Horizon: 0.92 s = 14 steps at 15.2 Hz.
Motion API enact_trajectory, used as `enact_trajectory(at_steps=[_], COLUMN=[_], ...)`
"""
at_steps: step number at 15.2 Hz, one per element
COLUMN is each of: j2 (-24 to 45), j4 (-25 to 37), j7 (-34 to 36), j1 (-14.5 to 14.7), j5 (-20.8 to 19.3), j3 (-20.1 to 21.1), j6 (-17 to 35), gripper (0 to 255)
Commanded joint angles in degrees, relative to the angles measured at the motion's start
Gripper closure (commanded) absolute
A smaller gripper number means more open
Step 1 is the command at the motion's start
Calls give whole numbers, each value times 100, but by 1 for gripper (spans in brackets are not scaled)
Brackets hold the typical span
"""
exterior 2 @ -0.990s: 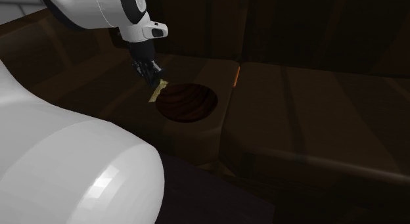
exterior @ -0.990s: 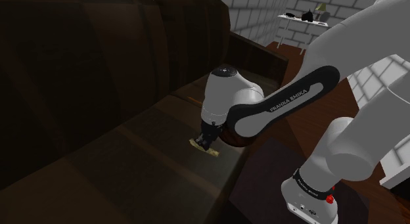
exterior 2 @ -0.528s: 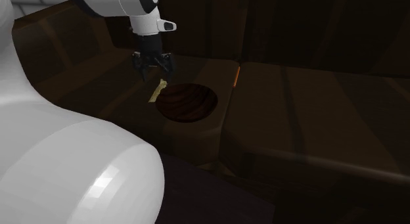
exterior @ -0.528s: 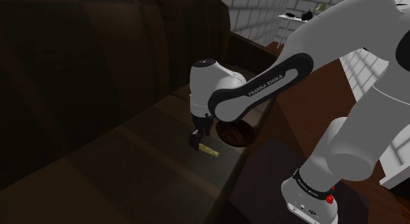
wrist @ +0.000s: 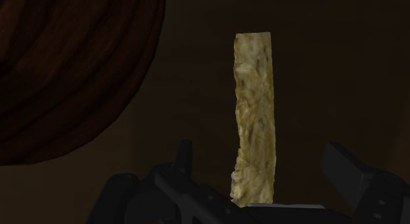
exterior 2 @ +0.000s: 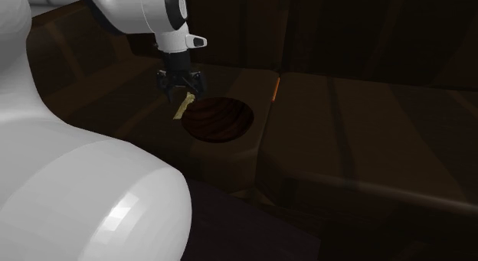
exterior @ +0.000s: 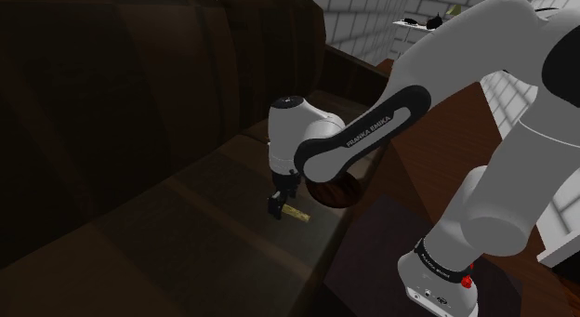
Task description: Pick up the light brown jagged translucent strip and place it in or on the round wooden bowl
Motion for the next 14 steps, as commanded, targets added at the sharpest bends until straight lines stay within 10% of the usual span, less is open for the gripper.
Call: enact_trajectory(at_steps=[1, 4, 5, 14], j2=[4, 3, 3, 4], j4=[-3, -3, -3, -3], j7=[2, 1, 1, 1], j1=[0, 0, 0, -2], j5=[-2, -2, -2, -2], j3=[0, 0, 0, 2], j6=[8, 7, 7, 8], gripper=[0, 0, 255, 255])
